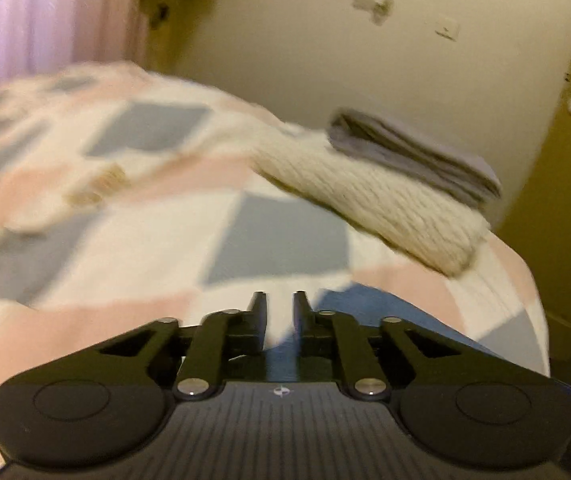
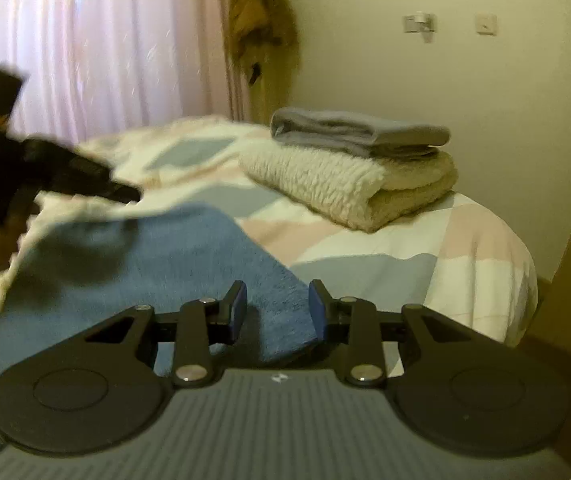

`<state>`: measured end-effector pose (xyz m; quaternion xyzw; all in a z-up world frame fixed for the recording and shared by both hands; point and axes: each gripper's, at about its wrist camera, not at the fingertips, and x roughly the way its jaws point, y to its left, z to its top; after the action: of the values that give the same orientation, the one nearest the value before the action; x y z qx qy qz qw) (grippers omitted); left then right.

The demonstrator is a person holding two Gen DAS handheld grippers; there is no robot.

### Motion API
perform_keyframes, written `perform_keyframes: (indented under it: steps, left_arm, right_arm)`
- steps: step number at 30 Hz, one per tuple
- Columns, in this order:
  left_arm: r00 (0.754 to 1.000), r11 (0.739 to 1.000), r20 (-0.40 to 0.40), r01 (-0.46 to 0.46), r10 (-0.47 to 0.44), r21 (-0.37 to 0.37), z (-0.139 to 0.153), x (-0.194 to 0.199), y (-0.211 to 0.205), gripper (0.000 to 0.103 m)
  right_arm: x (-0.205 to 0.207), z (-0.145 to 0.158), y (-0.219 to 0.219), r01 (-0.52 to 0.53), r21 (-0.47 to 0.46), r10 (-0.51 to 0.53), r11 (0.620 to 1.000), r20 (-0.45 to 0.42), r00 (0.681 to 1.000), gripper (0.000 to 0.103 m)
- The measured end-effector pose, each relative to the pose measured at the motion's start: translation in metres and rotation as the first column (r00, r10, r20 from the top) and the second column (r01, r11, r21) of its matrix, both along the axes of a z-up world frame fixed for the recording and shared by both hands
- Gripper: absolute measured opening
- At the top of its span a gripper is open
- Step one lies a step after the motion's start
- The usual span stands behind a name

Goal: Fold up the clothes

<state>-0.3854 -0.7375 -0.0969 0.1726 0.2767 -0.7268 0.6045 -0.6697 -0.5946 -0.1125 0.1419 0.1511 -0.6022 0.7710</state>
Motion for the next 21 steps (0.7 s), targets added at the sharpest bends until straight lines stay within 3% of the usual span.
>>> perform_keyframes:
  steps: [3,5,7,9,11,13,15,17,21]
  left_arm:
    - [1.000,1.000,-0.030,-0.001,0.001,-0.009,0.018,0.008,0.039,0.017]
    - [0.998,0.999,-0.049,0.038,-0.039,-0.013,0.022,0.002,0.078,0.020]
    - [0.996,0.997,-0.044,0.082,-0.082,-0.007,0.017,-0.011,0.117,0.021]
    - [0.994,0.995,-0.043,0.099,-0.098,0.034,0.002,-0.026,0.144,0.026]
    - [0.997,0.994,-0.038,0.069,-0.066,0.090,-0.011,-0.035,0.159,0.023]
    - [0.999,0.994,-0.025,0.041,-0.039,0.105,-0.005,-0.040,0.172,0.024]
    - [1.000,0.994,-0.013,0.015,-0.014,0.109,0.007,-0.043,0.186,0.034]
    - [1.000,0.993,-0.007,-0.022,0.023,0.117,0.020,-0.045,0.199,0.047]
    - [0.995,0.982,0.019,-0.102,0.101,0.159,0.038,-0.048,0.224,0.054]
  right_arm:
    - [-0.003,0.010,0.011,0.024,-0.019,-0.024,1.000,0.028,0.999,0.033]
    - [0.001,0.003,0.013,0.014,0.008,-0.013,1.000,-0.008,1.000,0.034]
    - [0.005,-0.008,0.010,0.013,0.049,-0.010,0.999,-0.062,0.998,0.035]
    - [0.001,-0.008,0.004,0.024,0.100,-0.021,0.995,-0.034,0.999,0.036]
    - [-0.006,0.005,0.004,0.028,0.137,-0.031,0.990,0.024,0.999,0.036]
    - [-0.007,0.023,0.019,0.025,0.124,-0.031,0.992,0.043,0.999,0.041]
    - [-0.007,0.035,0.040,0.010,0.125,-0.017,0.992,0.058,0.998,0.059]
    - [-0.006,0.039,0.065,-0.010,0.160,-0.005,0.987,0.095,0.995,0.061]
    - [-0.005,0.042,0.112,-0.042,0.223,0.005,0.974,0.166,0.986,0.063]
